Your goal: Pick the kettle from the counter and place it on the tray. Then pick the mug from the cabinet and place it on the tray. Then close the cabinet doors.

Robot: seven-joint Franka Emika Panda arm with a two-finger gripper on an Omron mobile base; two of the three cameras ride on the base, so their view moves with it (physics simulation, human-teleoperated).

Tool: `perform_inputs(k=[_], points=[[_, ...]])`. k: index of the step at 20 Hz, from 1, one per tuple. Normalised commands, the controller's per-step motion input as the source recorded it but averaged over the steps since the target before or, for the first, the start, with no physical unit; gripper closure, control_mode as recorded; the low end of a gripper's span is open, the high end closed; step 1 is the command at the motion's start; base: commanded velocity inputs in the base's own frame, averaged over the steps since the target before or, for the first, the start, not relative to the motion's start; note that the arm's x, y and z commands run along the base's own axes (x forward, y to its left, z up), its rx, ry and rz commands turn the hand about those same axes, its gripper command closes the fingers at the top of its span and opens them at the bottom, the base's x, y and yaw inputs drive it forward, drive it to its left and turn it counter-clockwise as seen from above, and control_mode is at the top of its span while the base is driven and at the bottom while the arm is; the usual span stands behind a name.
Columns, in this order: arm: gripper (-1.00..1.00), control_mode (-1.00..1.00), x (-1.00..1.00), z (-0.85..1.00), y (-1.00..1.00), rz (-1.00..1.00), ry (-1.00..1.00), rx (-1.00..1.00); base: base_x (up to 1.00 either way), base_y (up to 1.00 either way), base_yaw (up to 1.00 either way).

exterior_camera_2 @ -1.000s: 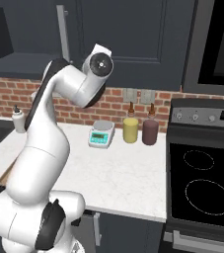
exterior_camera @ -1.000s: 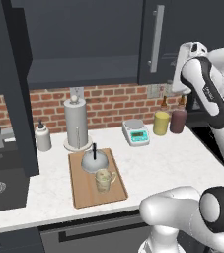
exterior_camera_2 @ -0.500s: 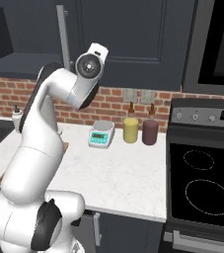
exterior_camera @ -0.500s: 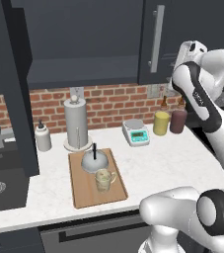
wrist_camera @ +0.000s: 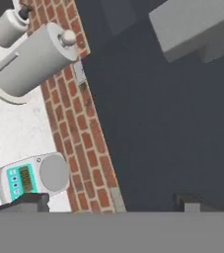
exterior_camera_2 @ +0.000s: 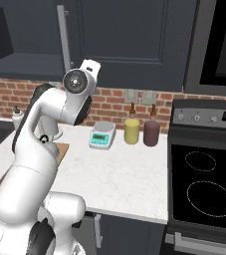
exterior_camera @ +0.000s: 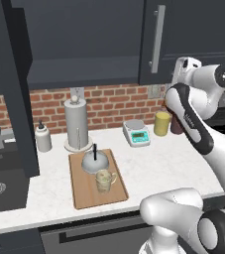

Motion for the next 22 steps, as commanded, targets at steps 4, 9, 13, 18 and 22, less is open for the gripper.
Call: perform_inputs(k=[4,9,13,18,22], points=[[-1.00,-1.00,-0.75,-0.32,0.00,0.00,0.02,-0.06,0.00,0.00,0.00],[-1.00,-1.00,-0.98,-0.05,0.03,-0.03,0.00,-0.08,0.00,0.00,0.00],[-1.00,-1.00,-0.91,0.00,0.25,-0.05,0.00,-0.14,0.00,0.00,0.00],[-1.00,-1.00,-0.50,-0.03,0.46,-0.03,0.03,-0.23,0.00,0.00,0.00],[-1.00,-1.00,0.00,-0.22,0.06,0.00,0.10,-0.18,0.00,0.00,0.00]])
